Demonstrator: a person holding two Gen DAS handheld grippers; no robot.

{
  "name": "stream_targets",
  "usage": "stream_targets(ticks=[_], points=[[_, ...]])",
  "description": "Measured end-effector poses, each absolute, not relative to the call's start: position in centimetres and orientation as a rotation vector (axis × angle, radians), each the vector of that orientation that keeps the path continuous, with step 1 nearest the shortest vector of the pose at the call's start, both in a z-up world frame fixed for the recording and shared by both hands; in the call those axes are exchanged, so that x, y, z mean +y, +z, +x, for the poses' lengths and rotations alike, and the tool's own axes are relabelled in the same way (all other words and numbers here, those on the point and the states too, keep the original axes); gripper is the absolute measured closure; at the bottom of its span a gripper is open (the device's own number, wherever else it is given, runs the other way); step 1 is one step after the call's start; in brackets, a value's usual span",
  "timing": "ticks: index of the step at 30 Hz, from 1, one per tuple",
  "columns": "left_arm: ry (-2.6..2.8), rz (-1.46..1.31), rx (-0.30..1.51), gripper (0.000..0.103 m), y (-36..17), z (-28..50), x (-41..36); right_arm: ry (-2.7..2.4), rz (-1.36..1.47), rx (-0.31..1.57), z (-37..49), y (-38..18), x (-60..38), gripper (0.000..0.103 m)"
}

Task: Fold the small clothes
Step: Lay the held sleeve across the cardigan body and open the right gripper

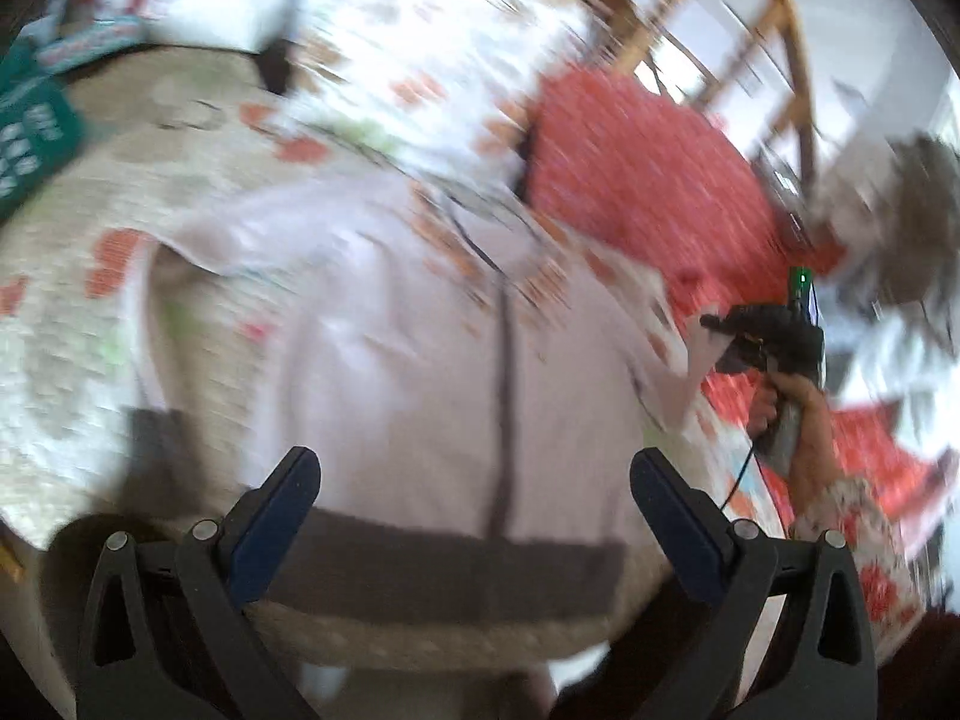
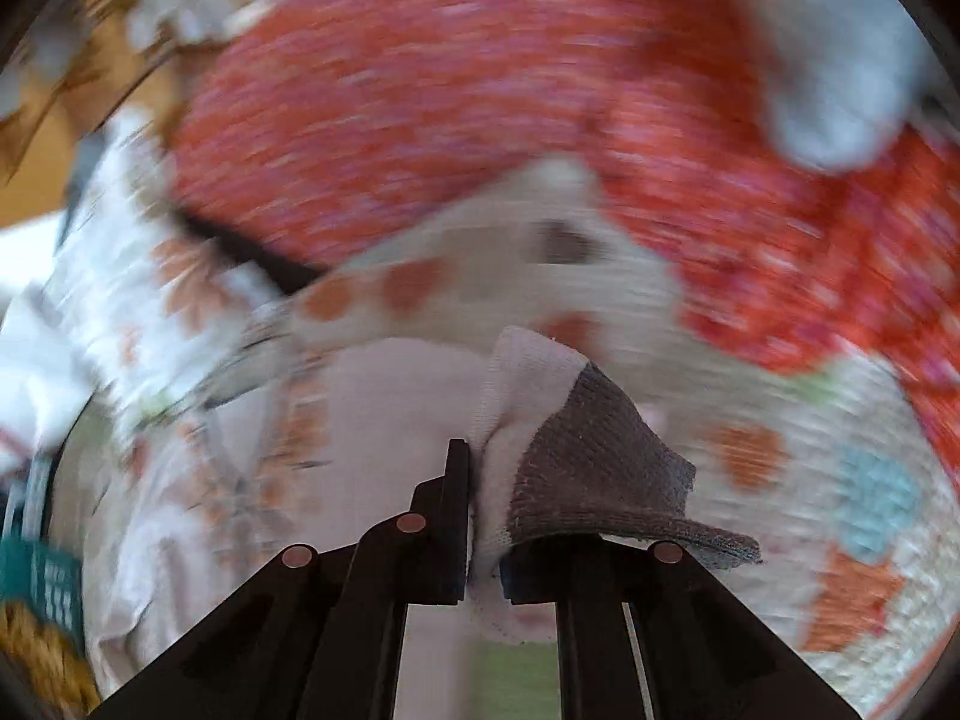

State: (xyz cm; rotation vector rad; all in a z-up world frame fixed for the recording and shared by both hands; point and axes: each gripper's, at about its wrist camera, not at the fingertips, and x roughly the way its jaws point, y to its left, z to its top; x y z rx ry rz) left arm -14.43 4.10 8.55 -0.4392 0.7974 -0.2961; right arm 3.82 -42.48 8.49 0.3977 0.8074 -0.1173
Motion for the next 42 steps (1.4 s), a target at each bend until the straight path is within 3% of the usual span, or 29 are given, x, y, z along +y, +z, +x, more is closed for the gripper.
stream_targets(ticks=[12,22,24,25,26,35,42], points=[[-0.141,-0.512,0.738,0.000,7.9,-14.3,12.5,0.214,0.133,0.940,15.2,4.3,-16.2,0.094],[-0.109,-0.583,0.742,0.000,6.4,-14.1,15.3,0.236,0.074,1.080,19.3,-0.5,-7.8,0.092],[-0.098,-0.595,0.744,0.000,6.3,-14.1,15.7,0.295,0.121,1.100,19.8,-0.4,-6.8,0.075],[-0.089,-0.602,0.742,0.000,6.2,-14.2,15.9,0.327,0.143,1.101,19.8,-0.1,-6.3,0.058],[-0.083,-0.606,0.742,0.000,6.2,-14.3,16.1,0.346,0.155,1.097,19.7,0.1,-6.0,0.048],[0.045,-0.661,0.688,0.000,7.2,-16.5,19.6,0.489,0.217,1.057,15.6,3.4,-8.1,0.046],[0.105,-0.664,0.656,0.000,8.2,-18.7,20.3,0.669,0.147,1.161,12.1,2.3,-6.9,0.044]])
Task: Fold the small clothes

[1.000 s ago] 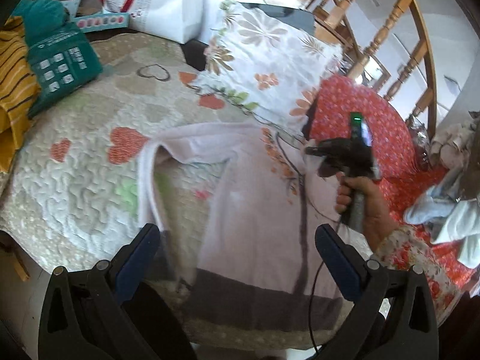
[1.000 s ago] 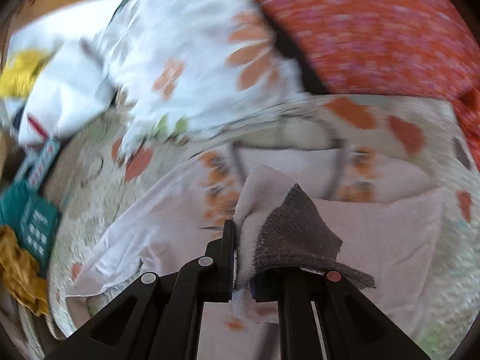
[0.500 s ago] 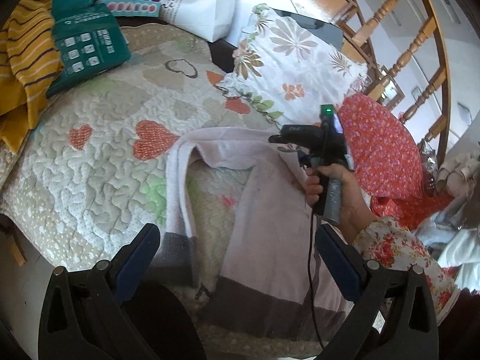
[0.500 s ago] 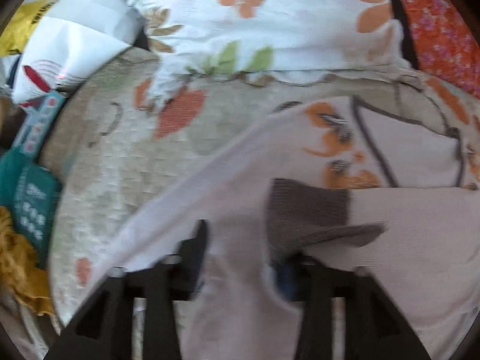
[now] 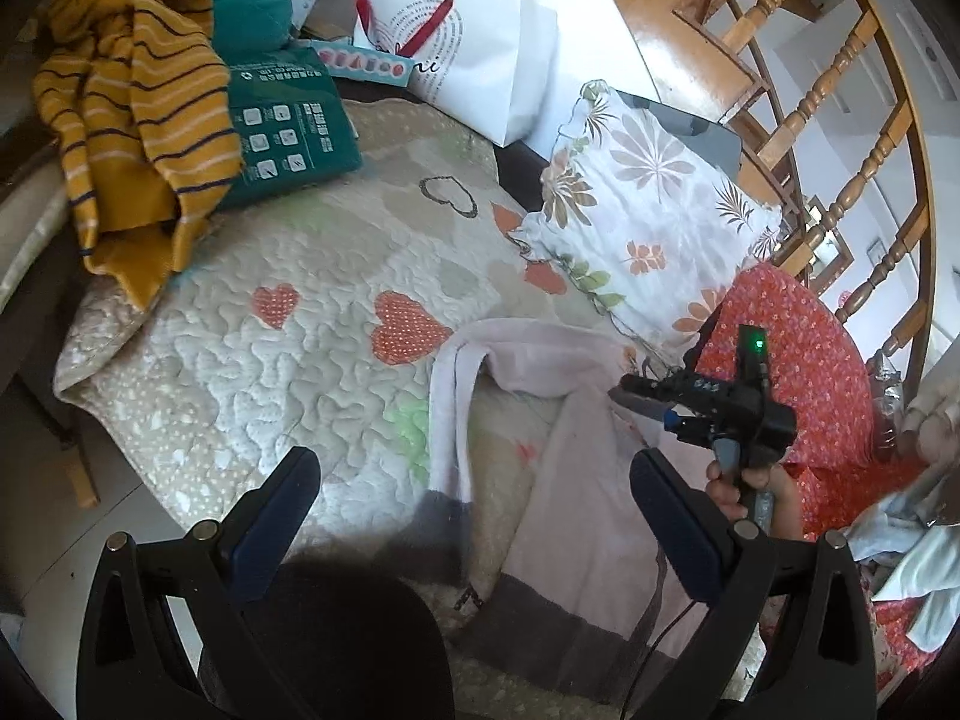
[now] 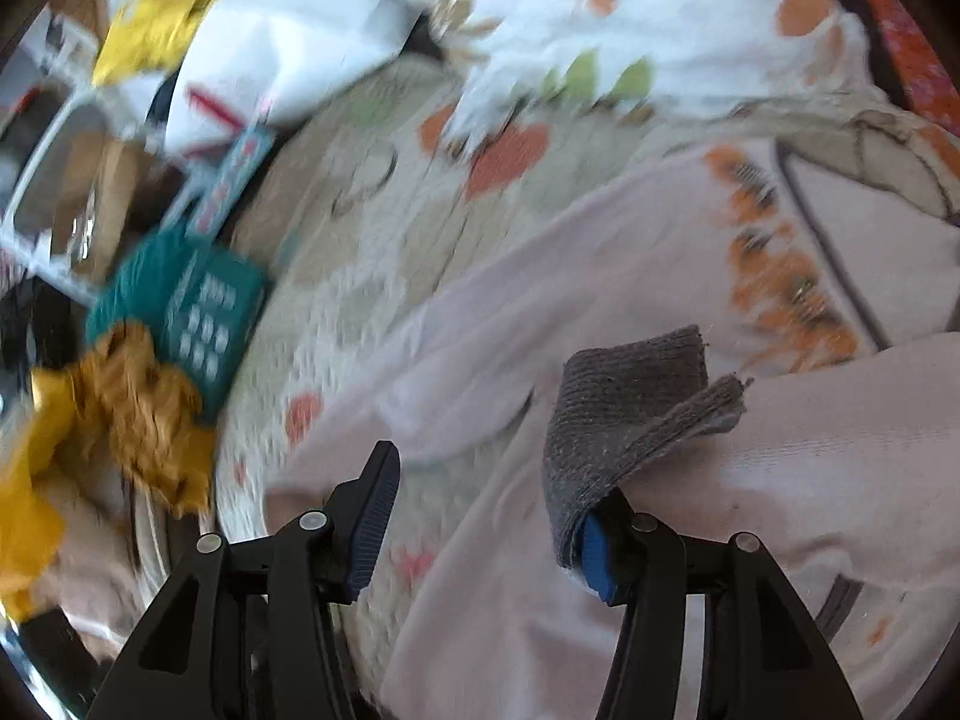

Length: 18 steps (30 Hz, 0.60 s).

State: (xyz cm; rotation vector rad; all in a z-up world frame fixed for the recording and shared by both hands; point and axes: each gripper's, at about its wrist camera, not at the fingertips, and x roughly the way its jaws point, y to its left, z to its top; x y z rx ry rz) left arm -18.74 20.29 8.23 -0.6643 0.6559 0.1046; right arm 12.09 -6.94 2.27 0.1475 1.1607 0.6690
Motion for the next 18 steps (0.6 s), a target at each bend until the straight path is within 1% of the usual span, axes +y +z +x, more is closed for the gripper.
stream_targets(ticks=[1,3,4,5,6,7,9,11,12,15,18], points=[[0.109,-0.661,0.656,0.000,8.3,-19.0,20.2,0.659,0.112,1.145,11.9,2.5,-6.4,0.044],[0.121,-0.656,0.660,0.000,8.4,-19.4,20.1,0.634,0.134,1.111,12.4,3.6,-5.8,0.043],[0.123,-0.656,0.661,0.000,8.4,-19.5,20.0,0.632,0.168,1.100,12.9,4.1,-5.7,0.037],[0.124,-0.656,0.660,0.000,8.4,-19.7,20.0,0.635,0.216,1.086,13.4,4.9,-5.5,0.025],[0.126,-0.656,0.659,0.000,8.4,-19.8,19.9,0.632,0.242,1.076,13.9,5.4,-5.1,0.019],[0.125,-0.655,0.658,0.000,8.4,-19.9,19.8,0.607,0.232,1.072,14.1,5.7,-4.4,0.010],[0.123,-0.650,0.661,0.000,8.3,-19.8,19.6,0.498,0.018,1.119,14.2,5.1,-1.0,0.008],[0.113,-0.650,0.667,0.000,8.1,-19.5,19.6,0.502,-0.200,1.121,12.9,3.9,2.2,0.011],[0.109,-0.653,0.671,0.000,7.9,-19.3,19.6,0.529,-0.291,1.091,11.5,3.3,3.8,0.012],[0.097,-0.663,0.684,0.000,7.5,-19.0,19.6,0.590,-0.420,1.010,8.2,2.6,6.9,0.013],[0.078,-0.679,0.684,0.000,7.4,-18.9,19.6,0.537,-0.659,0.892,5.2,1.6,10.3,0.013]])
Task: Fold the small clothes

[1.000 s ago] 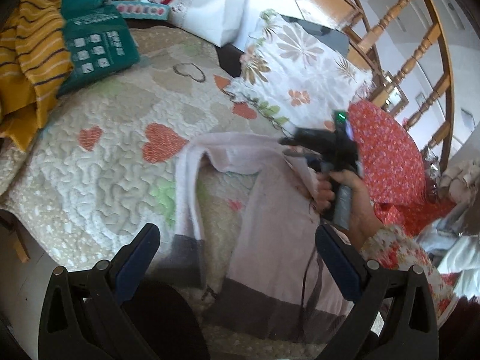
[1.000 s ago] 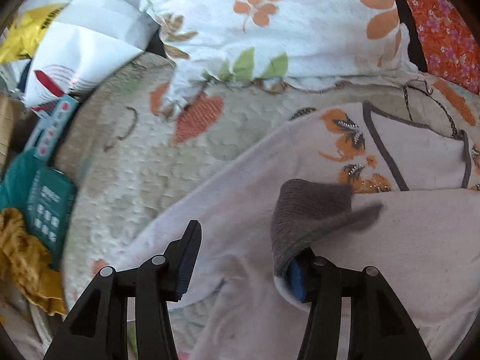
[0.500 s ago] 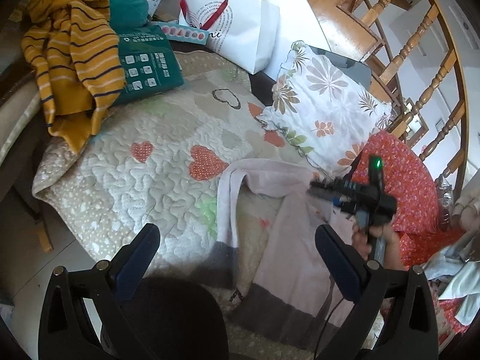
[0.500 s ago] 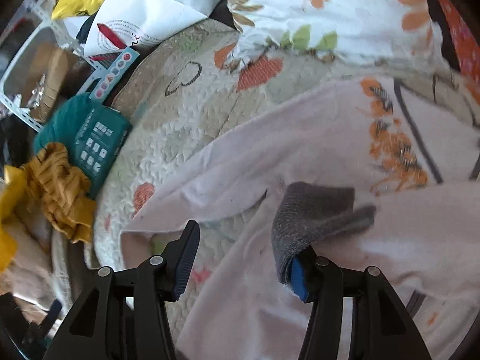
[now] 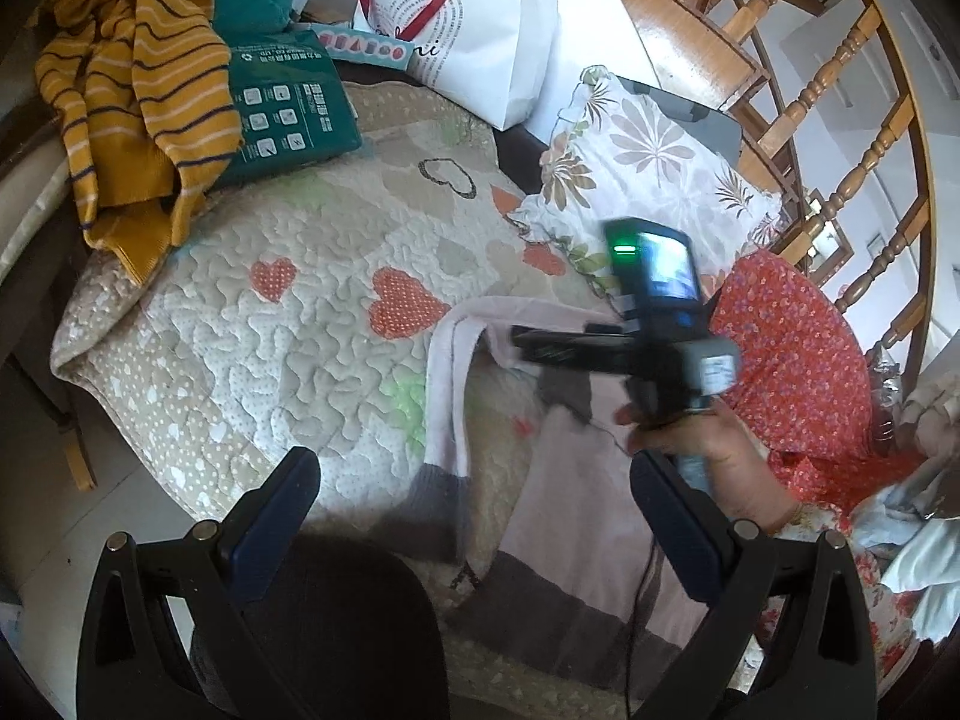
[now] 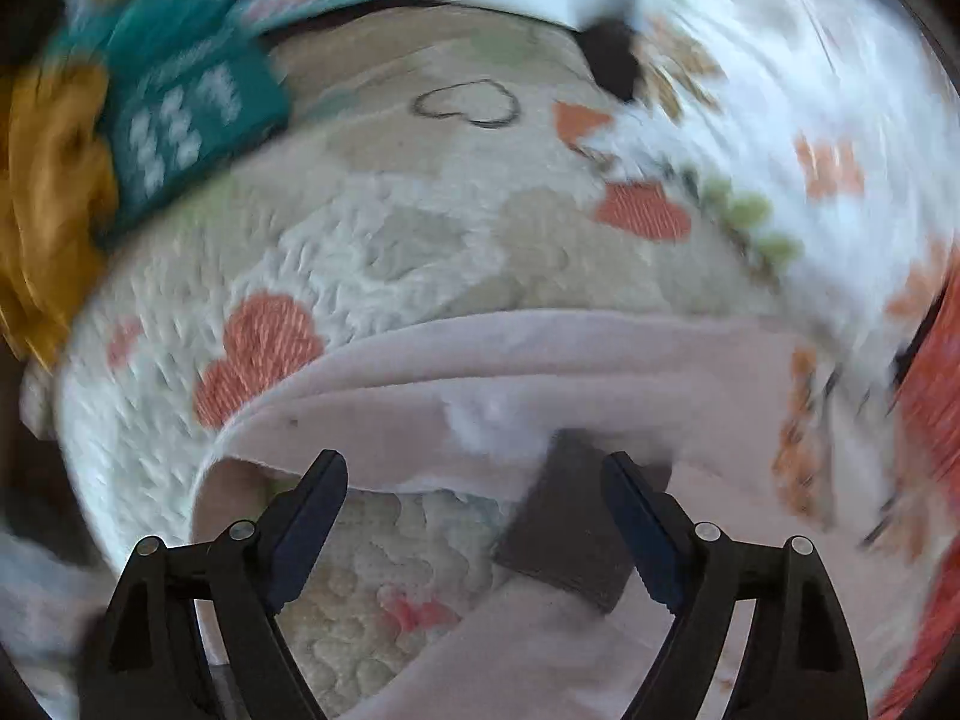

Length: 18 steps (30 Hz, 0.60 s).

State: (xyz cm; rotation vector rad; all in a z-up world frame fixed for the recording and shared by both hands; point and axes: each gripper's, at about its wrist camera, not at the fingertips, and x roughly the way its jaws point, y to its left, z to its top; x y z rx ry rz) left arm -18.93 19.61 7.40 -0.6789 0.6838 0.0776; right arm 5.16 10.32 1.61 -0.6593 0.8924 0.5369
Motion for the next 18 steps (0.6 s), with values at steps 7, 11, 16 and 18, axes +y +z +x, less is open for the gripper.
stream_targets(ticks=[7,11,16,18], points=[[0.075,-0.649,0.669,0.000,8.0,-19.3,19.2,0.477,-0.828,0.760,3.2,1.7,12.4,0.013],[0.072,-0.648,0.686,0.000,7.6,-18.9,19.2,0.457,-0.615,0.830,5.5,3.4,5.8,0.013],[0.055,-0.644,0.730,0.000,6.4,-17.4,18.5,0.255,-0.364,0.907,9.8,3.8,-9.7,0.014],[0.047,-0.637,0.748,0.000,6.0,-16.7,18.0,0.079,-0.283,0.942,11.6,2.9,-17.9,0.014]])
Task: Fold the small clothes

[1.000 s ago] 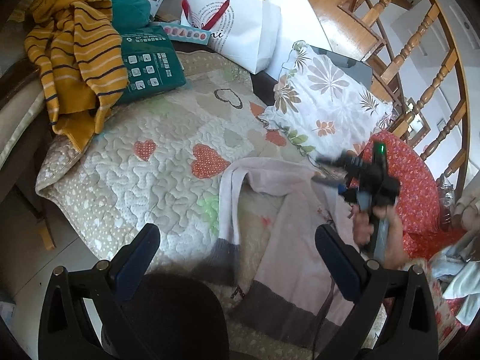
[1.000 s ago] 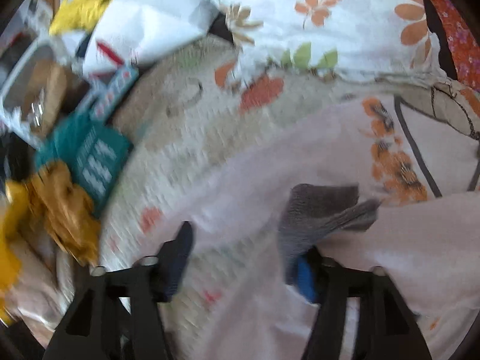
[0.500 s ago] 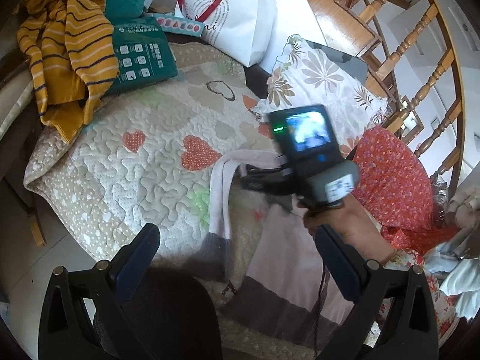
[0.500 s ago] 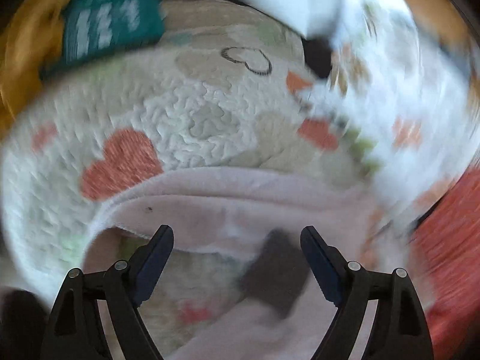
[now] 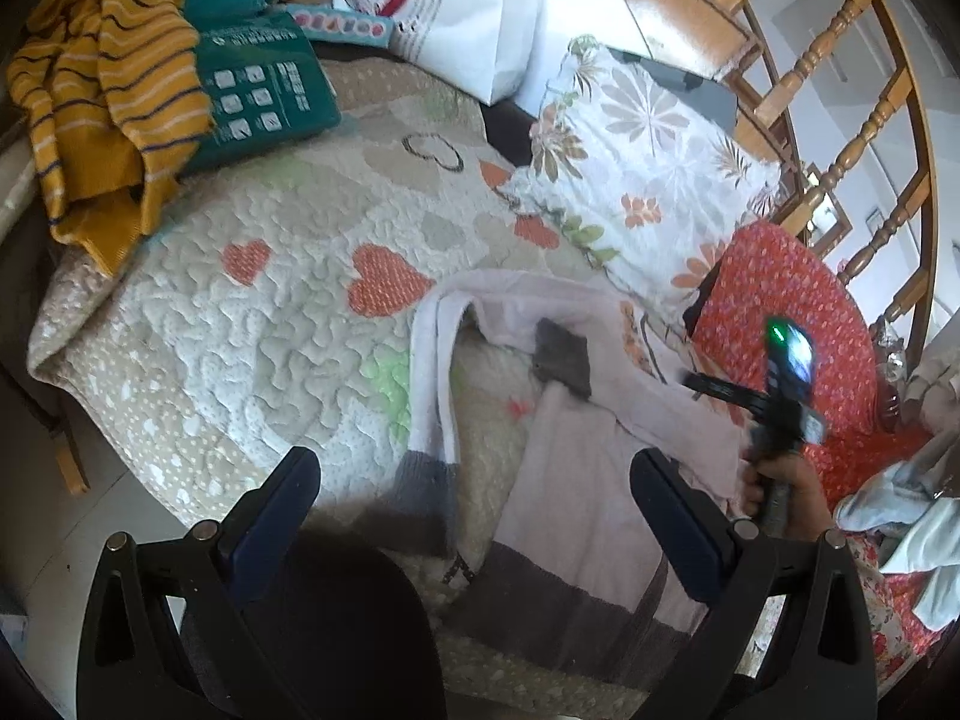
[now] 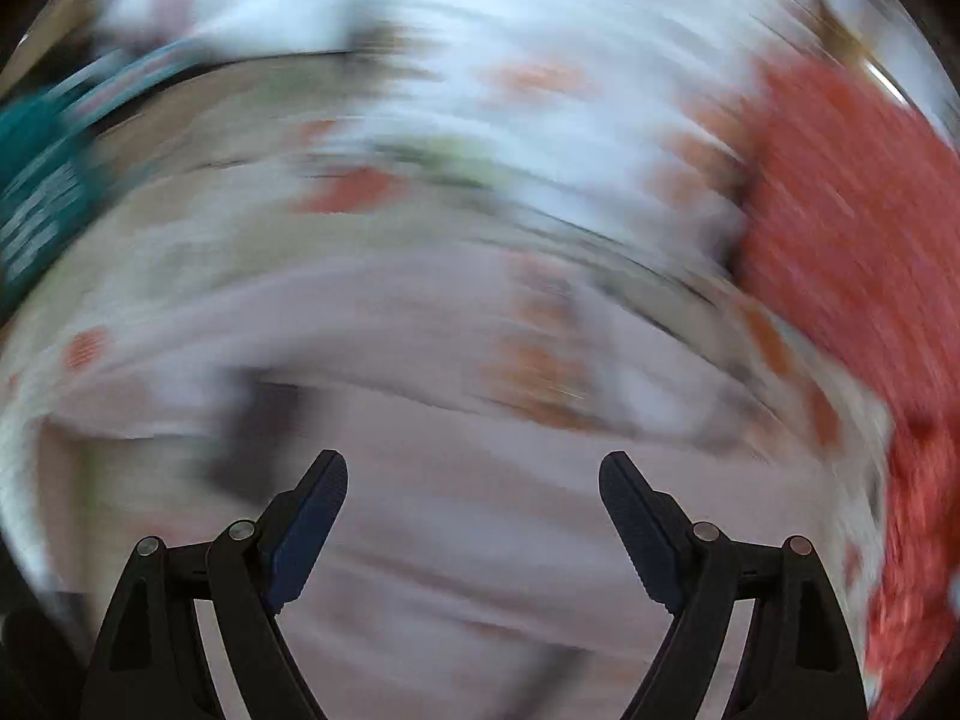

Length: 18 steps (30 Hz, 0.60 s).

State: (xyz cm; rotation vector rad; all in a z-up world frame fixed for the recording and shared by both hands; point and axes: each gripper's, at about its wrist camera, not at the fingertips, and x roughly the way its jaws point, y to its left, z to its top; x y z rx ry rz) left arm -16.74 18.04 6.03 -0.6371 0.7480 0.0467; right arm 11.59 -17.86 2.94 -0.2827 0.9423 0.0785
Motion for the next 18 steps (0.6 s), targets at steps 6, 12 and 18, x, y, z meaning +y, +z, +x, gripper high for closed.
stream_targets(ticks=[6,12,18], points=[[0.028,-0.615,0.783,0.000,5.6,-14.9,16.2,-0.237,-0.042,1.092,13.6,-1.3,-34.3,0.014],[0.016,-0.591,0.801,0.000,6.3,-13.7,13.8,-0.077,0.289,1.116,14.3,-3.0,-38.0,0.080],[0.029,-0.576,0.797,0.000,6.9,-13.5,13.4,-0.231,0.261,1.103,13.3,-2.6,-41.6,0.098]])
